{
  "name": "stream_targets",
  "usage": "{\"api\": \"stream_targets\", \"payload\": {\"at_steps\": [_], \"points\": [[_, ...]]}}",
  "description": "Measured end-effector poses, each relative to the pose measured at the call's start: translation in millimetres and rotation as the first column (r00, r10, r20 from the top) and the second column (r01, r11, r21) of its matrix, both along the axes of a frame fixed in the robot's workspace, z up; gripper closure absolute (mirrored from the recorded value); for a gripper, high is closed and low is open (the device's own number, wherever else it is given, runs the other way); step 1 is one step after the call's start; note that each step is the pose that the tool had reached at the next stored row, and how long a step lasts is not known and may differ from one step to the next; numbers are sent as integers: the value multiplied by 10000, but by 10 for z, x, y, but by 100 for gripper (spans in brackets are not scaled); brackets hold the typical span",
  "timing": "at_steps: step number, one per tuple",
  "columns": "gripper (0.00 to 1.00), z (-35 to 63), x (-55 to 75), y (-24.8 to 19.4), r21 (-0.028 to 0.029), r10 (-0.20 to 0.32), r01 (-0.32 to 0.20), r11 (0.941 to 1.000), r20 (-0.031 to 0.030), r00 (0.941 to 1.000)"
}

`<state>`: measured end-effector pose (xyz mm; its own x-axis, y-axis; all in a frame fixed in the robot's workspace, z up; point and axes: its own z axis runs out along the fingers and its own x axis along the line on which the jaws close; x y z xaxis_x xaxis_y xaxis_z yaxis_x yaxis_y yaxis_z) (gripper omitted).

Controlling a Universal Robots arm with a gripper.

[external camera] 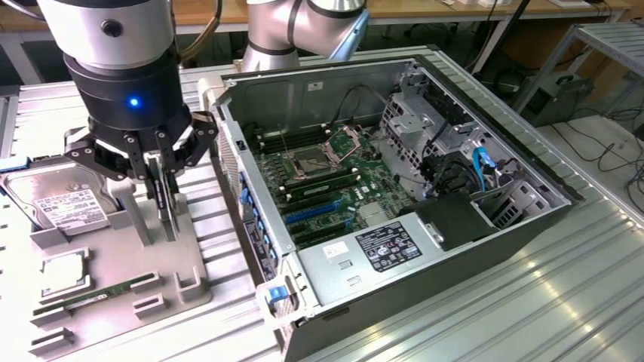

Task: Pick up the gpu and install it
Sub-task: 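Pick up the gpu and move the gpu toward the slot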

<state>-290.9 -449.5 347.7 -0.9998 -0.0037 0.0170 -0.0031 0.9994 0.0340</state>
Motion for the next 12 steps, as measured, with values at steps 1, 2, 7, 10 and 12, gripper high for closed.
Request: {"api": "stream_targets", "payload": {"at_steps": [1, 2, 7, 10, 12], "points": [[73, 8, 0, 0, 0, 0, 0, 10000, 0, 10000], [73, 15, 0, 0, 0, 0, 0, 10000, 0, 10000], [73, 72, 0, 0, 0, 0, 0, 10000, 0, 10000], [73, 125, 0, 0, -1, 0, 0, 10000, -2, 10000], [73, 146, 1, -1, 0, 1, -1, 10000, -2, 10000]]}}
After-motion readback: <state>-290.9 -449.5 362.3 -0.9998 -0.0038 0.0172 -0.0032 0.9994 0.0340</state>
